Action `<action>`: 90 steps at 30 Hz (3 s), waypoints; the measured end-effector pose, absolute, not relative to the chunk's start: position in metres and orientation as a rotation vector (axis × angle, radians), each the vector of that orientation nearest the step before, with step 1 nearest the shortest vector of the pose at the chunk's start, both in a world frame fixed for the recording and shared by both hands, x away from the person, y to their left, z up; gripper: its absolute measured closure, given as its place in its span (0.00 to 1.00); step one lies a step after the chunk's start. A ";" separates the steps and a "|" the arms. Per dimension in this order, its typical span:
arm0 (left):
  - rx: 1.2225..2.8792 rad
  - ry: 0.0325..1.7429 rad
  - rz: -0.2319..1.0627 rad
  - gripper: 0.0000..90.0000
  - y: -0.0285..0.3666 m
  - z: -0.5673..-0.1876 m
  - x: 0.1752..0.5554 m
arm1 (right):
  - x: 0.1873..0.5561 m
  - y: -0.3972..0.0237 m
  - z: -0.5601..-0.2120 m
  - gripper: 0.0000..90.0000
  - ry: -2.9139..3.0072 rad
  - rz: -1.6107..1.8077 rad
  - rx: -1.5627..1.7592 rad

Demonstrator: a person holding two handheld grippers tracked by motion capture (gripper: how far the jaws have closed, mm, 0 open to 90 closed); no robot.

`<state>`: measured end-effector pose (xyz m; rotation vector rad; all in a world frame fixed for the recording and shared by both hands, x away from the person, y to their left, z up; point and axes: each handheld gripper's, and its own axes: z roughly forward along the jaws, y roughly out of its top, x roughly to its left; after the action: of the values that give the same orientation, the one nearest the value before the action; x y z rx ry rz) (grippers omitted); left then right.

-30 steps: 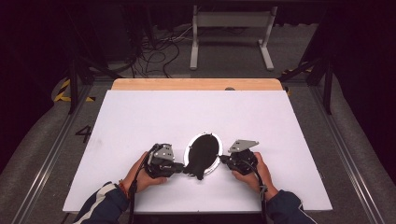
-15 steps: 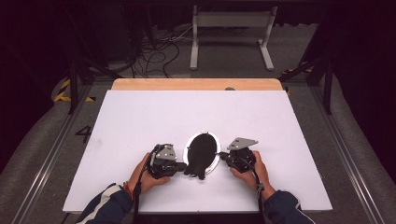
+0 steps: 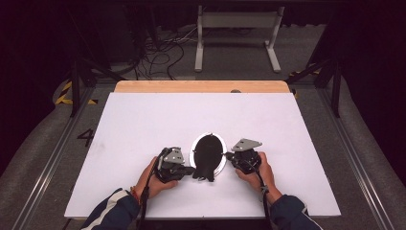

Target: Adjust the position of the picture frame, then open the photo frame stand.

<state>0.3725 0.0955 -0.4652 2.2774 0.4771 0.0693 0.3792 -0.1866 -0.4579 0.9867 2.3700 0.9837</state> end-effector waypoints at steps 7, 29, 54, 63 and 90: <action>2.287 0.475 0.083 1.00 0.090 -0.464 0.372 | 0.383 -0.188 -0.458 1.00 2.350 0.977 1.000; 2.295 0.465 0.127 0.89 0.090 -0.463 0.372 | 0.384 -0.192 -0.459 0.98 2.360 0.994 0.974; 2.242 0.619 0.359 0.19 0.147 -0.452 0.364 | 0.354 -0.212 -0.434 0.56 2.415 1.176 0.881; 2.185 0.715 0.396 0.18 0.190 -0.455 0.352 | 0.335 -0.216 -0.440 0.62 2.491 1.150 0.865; 2.159 0.877 0.371 0.18 0.222 -0.461 0.327 | 0.324 -0.186 -0.446 0.62 2.599 1.108 0.777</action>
<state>0.3271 0.2222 -0.4609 2.1595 0.8768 0.3713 0.3239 -0.1859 -0.4465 0.7773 2.5985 1.1081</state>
